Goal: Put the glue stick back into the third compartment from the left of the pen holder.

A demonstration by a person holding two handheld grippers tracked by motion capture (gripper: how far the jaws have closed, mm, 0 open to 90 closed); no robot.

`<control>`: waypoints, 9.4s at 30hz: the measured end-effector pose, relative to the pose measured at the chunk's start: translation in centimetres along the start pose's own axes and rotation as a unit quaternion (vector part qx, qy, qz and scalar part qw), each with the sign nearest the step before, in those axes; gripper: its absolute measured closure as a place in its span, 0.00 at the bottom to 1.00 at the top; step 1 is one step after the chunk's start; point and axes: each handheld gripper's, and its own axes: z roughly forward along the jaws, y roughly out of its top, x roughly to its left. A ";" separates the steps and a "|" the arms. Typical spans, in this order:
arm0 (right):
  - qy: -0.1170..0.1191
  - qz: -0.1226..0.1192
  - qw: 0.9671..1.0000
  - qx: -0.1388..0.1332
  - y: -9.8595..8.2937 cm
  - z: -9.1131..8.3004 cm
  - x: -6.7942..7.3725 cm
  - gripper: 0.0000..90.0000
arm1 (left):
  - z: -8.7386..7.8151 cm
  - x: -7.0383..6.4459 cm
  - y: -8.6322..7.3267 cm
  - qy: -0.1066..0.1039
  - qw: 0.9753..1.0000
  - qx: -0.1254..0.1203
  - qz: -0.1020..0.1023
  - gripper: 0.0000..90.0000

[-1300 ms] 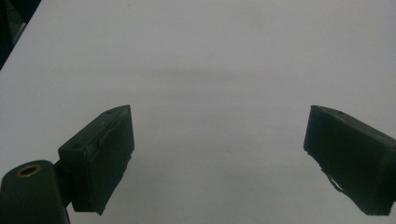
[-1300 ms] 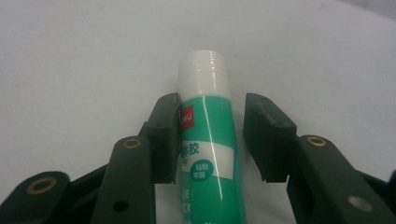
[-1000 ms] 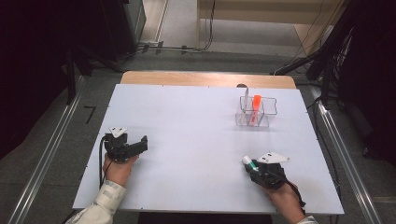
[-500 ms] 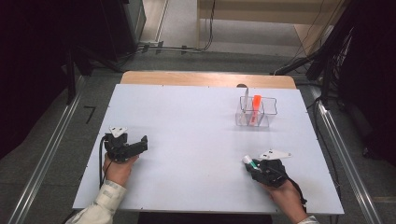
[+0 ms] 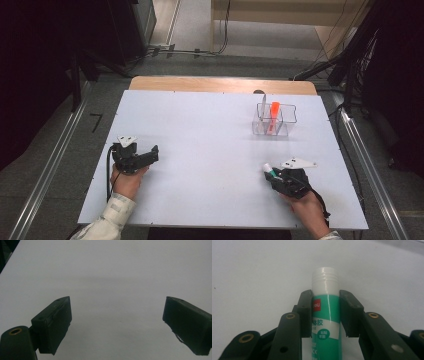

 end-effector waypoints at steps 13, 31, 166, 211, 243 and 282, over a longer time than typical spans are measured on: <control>-0.007 0.002 1.000 -0.023 0.2 -0.6 -0.2 0.71 | -0.1 -0.2 0.0 -0.003 1.000 0.000 0.001 0.10; -0.013 0.014 0.999 -0.043 0.4 -1.1 -0.8 0.71 | -0.1 -0.1 0.0 -0.002 1.000 -0.001 0.000 0.10; -0.086 0.091 0.975 -0.183 9.8 -2.7 -8.1 0.71 | 0.0 0.1 0.0 0.000 1.000 0.000 -0.005 0.10; -0.111 0.117 0.970 -0.180 14.2 1.0 -10.5 0.71 | 0.0 0.3 0.1 -0.001 1.000 0.000 -0.007 0.10; -0.106 0.130 0.975 -0.142 12.2 2.8 -10.5 0.63 | 0.0 0.3 0.1 -0.002 1.000 0.001 -0.005 0.10; -0.068 0.135 0.978 -0.145 7.6 0.6 -9.8 0.33 | 0.0 0.3 -0.1 0.002 1.000 0.001 -0.004 0.10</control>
